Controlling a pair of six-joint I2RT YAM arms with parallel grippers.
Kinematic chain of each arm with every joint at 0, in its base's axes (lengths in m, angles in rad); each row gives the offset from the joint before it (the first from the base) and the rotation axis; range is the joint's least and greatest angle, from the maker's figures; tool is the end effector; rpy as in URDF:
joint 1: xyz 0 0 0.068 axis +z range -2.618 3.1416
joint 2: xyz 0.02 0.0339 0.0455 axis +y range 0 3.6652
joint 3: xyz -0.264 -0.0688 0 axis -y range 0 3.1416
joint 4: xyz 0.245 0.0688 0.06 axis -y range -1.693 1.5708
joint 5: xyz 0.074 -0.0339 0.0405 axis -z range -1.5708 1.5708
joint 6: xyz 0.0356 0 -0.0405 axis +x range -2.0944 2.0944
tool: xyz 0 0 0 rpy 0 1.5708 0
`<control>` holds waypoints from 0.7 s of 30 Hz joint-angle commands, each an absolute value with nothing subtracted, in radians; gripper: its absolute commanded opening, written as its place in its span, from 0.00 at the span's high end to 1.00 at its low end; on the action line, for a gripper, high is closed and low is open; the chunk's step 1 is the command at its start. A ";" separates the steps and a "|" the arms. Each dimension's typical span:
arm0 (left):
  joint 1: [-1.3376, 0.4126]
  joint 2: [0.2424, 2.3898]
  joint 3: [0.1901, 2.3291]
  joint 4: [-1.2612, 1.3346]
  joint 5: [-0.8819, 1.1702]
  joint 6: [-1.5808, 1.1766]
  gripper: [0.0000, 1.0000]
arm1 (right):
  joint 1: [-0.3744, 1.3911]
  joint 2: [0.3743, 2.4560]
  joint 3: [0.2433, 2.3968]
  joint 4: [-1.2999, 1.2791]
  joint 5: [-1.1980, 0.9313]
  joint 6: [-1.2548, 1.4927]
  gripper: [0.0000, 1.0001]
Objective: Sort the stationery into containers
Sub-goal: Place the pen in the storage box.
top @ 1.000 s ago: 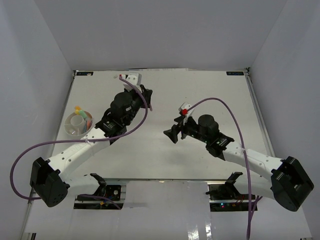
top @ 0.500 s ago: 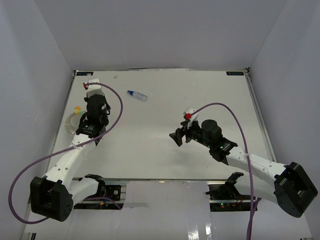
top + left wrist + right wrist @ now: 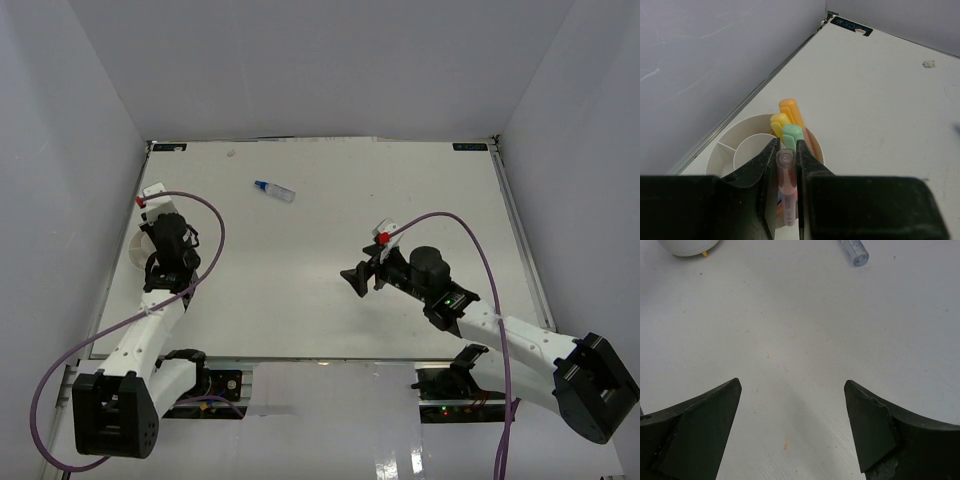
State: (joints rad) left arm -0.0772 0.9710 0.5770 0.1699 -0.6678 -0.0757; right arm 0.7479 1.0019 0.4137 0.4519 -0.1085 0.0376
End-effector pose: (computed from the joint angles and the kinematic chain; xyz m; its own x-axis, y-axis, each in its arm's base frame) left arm 0.2207 0.0050 0.2701 -0.1800 -0.0456 -0.9826 -0.5566 0.8283 0.0635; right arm 0.1611 0.1547 0.2350 -0.1279 -0.0677 -0.9895 -0.7505 0.6589 0.0519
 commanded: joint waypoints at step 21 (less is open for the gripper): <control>0.037 0.994 0.362 0.537 -0.692 -0.066 0.96 | 0.744 0.951 0.362 0.563 -0.150 0.043 0.10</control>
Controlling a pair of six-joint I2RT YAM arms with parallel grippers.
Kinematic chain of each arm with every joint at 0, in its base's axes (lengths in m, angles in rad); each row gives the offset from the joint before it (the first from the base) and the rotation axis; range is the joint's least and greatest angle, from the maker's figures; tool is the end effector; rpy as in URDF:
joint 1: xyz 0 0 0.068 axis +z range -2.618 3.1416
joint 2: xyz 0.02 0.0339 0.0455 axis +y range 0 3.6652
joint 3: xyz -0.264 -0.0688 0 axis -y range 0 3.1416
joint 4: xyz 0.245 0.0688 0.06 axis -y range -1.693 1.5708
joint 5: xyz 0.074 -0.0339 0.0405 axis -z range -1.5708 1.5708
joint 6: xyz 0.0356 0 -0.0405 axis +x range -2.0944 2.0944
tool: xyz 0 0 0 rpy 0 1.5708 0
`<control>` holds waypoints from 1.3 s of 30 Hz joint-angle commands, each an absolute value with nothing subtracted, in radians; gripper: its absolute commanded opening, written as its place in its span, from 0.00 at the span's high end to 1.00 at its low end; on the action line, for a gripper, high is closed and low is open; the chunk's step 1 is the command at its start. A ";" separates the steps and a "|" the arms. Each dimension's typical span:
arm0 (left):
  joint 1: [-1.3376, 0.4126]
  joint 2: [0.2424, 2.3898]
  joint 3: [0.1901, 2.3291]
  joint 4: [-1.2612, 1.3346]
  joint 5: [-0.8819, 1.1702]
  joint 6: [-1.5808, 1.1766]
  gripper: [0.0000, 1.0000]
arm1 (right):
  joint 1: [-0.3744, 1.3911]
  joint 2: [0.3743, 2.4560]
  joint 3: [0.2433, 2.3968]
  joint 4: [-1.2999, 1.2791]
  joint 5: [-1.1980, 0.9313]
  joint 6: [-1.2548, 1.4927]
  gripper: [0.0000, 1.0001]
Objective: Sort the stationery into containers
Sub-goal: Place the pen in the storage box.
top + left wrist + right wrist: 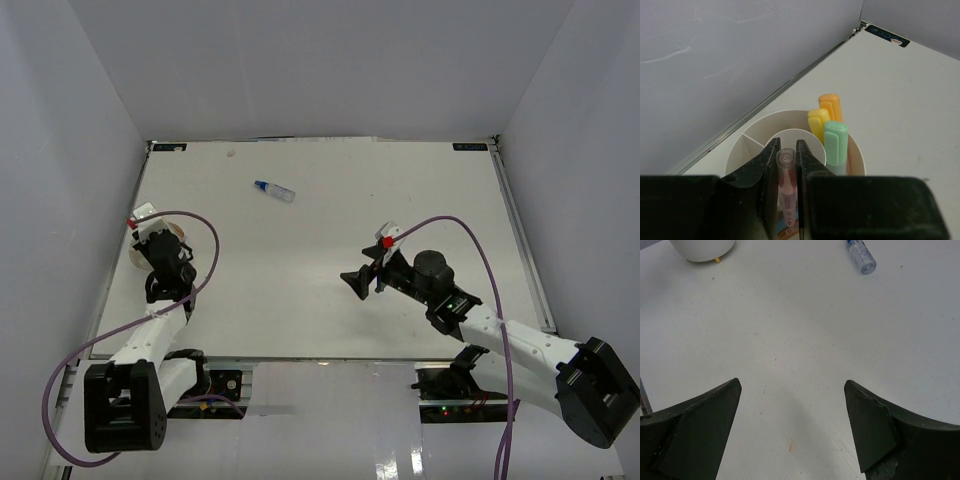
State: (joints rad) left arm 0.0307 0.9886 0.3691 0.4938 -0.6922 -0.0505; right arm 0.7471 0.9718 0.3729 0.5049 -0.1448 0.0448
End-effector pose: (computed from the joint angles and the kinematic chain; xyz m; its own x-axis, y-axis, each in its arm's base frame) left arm 0.2090 0.0291 0.2279 -0.0920 -0.0417 -0.9949 -0.6620 0.7489 0.0298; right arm 0.1550 0.1506 0.2327 -0.1036 -0.0356 -0.9940 -0.7739 0.6306 0.0581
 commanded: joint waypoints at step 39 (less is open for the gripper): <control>0.032 0.931 0.793 -0.189 -0.137 -0.288 0.02 | 0.644 1.570 0.997 0.354 -0.368 -0.143 0.10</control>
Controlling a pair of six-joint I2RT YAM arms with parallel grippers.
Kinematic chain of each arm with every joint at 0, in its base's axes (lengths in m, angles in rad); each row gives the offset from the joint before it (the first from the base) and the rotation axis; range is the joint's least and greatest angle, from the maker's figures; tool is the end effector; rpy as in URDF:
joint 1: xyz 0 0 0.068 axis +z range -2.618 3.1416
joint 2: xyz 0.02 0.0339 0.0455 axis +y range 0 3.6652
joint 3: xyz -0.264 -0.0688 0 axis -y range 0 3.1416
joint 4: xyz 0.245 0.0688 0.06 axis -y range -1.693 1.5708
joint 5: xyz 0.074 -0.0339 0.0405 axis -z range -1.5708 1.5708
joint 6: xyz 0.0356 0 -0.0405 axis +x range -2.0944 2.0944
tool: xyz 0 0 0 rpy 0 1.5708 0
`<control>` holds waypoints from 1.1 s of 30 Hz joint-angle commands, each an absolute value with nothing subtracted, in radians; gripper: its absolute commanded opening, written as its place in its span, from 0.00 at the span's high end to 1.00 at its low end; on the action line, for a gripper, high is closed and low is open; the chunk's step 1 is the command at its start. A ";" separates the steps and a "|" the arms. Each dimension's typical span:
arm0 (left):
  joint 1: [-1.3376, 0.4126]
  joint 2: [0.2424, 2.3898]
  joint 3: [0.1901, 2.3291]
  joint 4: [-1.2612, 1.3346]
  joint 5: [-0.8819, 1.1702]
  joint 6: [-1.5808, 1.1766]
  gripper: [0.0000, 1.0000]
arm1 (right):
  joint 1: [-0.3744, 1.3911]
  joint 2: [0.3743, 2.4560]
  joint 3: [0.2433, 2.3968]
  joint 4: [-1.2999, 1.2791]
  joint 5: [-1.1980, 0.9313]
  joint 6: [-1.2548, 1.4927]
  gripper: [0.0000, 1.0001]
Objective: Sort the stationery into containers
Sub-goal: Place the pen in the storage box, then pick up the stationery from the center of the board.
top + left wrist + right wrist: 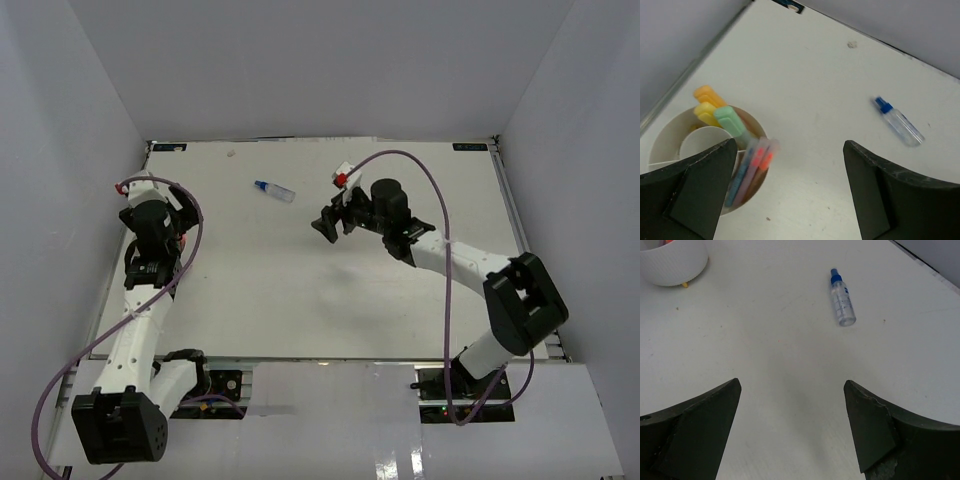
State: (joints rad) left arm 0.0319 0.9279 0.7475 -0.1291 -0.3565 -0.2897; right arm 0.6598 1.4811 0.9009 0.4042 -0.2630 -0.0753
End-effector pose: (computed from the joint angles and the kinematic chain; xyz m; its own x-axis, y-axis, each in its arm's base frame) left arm 0.2153 0.0193 0.3072 -0.1883 -0.2738 -0.9432 -0.4340 0.8847 -0.1702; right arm 0.2636 0.2162 0.2733 -0.0782 -0.1526 -0.9852 -0.8023 0.5963 -0.0287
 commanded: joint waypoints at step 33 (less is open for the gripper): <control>-0.041 0.989 0.776 -0.218 0.052 -0.316 0.02 | 0.640 2.457 1.939 0.032 -0.298 -0.221 0.05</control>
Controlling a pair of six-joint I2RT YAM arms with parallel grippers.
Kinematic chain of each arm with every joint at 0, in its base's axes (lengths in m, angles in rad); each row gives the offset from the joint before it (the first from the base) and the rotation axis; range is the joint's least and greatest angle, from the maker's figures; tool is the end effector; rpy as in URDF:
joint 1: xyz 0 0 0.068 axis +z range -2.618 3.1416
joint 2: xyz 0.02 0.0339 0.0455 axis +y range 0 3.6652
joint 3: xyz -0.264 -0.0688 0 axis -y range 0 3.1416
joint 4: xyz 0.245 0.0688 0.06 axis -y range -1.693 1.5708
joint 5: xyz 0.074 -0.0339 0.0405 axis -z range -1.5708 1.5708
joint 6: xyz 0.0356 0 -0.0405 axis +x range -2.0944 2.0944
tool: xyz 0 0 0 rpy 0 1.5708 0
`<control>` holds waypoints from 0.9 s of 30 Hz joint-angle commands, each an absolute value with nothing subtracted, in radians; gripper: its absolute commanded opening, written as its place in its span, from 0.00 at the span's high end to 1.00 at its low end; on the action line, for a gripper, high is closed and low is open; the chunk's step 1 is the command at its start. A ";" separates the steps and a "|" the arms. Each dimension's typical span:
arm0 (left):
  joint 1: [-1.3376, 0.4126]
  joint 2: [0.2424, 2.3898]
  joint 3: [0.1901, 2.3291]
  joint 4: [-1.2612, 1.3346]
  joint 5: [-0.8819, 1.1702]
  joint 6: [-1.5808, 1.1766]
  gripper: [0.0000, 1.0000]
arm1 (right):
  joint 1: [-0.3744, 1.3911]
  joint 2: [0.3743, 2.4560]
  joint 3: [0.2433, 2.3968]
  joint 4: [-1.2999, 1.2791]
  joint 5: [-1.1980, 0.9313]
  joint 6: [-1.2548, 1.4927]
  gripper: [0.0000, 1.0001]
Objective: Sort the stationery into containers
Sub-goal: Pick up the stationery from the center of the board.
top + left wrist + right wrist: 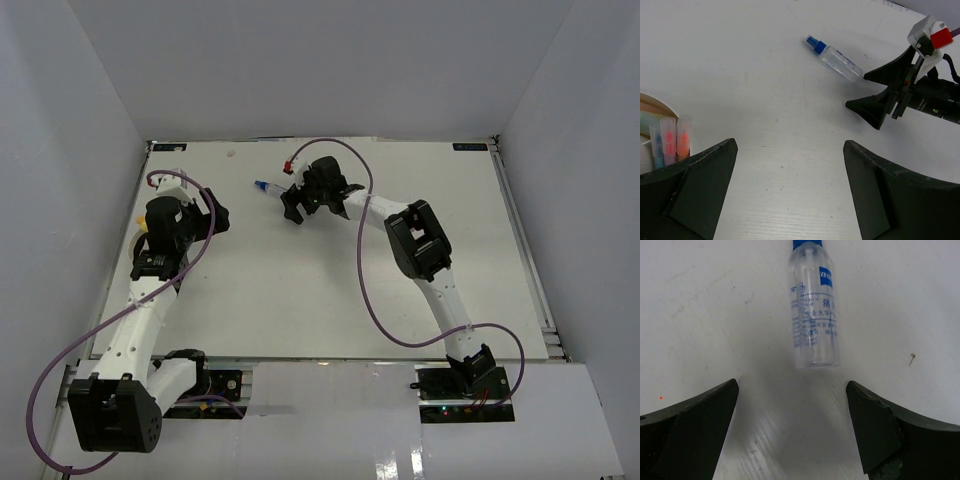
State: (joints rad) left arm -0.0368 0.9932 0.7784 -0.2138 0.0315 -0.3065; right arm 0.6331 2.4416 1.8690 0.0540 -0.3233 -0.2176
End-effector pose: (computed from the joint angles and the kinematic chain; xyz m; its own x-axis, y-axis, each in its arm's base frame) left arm 0.2275 -0.0095 0.2955 -0.4157 -0.2865 -0.8632 -0.0630 0.9559 -0.2869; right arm 0.4399 0.3369 0.1478 -0.2210 -0.4161 -0.8820 -0.8512 0.5237 -0.0337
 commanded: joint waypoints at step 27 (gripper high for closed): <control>-0.041 0.997 0.776 -0.221 0.074 -0.330 0.02 | 0.638 2.441 1.933 0.015 -0.278 -0.253 0.86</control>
State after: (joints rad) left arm -0.0368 0.9947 0.7784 -0.2176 0.0494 -0.3164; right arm 0.6361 2.5259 2.0247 -0.0196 -0.2913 -0.2512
